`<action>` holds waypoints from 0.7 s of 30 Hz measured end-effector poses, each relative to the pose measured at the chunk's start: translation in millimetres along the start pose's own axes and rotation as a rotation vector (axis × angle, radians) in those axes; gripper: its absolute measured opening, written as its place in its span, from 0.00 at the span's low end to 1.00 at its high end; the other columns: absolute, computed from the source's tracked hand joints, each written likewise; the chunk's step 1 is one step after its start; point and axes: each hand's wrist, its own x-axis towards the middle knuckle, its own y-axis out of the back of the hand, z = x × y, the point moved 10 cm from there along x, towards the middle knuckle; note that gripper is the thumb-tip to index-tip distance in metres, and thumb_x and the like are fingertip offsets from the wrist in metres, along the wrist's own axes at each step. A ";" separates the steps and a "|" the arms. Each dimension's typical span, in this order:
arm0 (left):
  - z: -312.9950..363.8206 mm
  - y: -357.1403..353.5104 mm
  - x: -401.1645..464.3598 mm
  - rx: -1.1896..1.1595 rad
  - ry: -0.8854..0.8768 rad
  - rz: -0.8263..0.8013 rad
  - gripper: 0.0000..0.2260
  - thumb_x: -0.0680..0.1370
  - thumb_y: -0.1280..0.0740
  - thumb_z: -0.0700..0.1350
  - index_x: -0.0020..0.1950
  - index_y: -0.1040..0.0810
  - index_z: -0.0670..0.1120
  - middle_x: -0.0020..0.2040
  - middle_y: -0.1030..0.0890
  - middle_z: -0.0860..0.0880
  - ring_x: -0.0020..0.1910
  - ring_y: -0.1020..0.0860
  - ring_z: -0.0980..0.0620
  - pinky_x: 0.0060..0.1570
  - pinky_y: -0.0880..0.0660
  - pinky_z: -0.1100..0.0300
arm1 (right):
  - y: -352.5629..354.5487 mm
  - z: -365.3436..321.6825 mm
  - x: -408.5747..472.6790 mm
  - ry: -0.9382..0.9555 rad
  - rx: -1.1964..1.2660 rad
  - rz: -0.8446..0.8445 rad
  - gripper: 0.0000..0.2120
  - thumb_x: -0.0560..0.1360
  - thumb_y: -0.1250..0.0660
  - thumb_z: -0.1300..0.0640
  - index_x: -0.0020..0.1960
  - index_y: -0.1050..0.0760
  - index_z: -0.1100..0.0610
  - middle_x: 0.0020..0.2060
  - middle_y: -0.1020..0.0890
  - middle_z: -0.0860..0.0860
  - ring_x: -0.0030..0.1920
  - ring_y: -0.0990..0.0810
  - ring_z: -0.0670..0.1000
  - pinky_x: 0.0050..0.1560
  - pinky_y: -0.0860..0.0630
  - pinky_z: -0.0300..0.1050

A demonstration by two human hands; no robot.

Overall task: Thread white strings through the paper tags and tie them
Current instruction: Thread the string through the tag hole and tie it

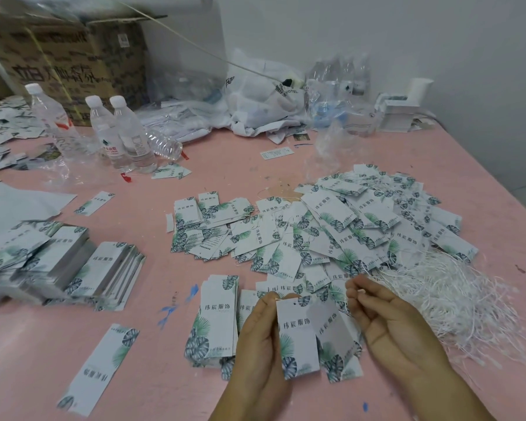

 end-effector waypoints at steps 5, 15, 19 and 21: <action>4.1 -7.2 -2.9 -0.032 -0.015 -0.059 0.05 0.79 0.35 0.42 0.45 0.23 0.43 0.52 0.23 0.34 0.52 0.23 0.38 0.63 0.33 0.37 | -6.6 -2.8 -3.6 -0.012 0.022 -0.040 0.12 0.65 0.37 0.71 0.45 0.20 0.64 0.37 0.16 0.58 0.34 0.16 0.50 0.33 0.19 0.38; 13.9 -12.0 -7.7 -0.188 -0.051 -0.076 0.02 0.72 0.31 0.41 0.43 0.21 0.44 0.54 0.18 0.41 0.56 0.20 0.43 0.62 0.27 0.41 | -17.5 -47.0 -26.4 0.454 -0.542 -0.042 0.10 0.77 0.35 0.66 0.48 0.17 0.55 0.43 0.14 0.56 0.39 0.15 0.52 0.38 0.19 0.38; 26.8 -9.6 -3.7 -0.157 -0.151 -0.110 0.06 0.70 0.23 0.38 0.40 0.20 0.44 0.51 0.18 0.43 0.46 0.23 0.49 0.63 0.32 0.50 | -22.3 -61.1 -36.6 0.605 -0.783 -0.015 0.10 0.76 0.33 0.65 0.49 0.18 0.51 0.37 0.14 0.52 0.34 0.17 0.50 0.36 0.20 0.36; 33.7 -10.1 -4.2 -0.132 -0.194 -0.113 0.13 0.62 0.17 0.41 0.40 0.19 0.45 0.48 0.17 0.45 0.40 0.23 0.53 0.49 0.24 0.58 | -23.2 -60.6 -36.3 0.576 -0.796 -0.041 0.12 0.76 0.33 0.65 0.47 0.17 0.49 0.35 0.16 0.53 0.31 0.19 0.50 0.34 0.20 0.38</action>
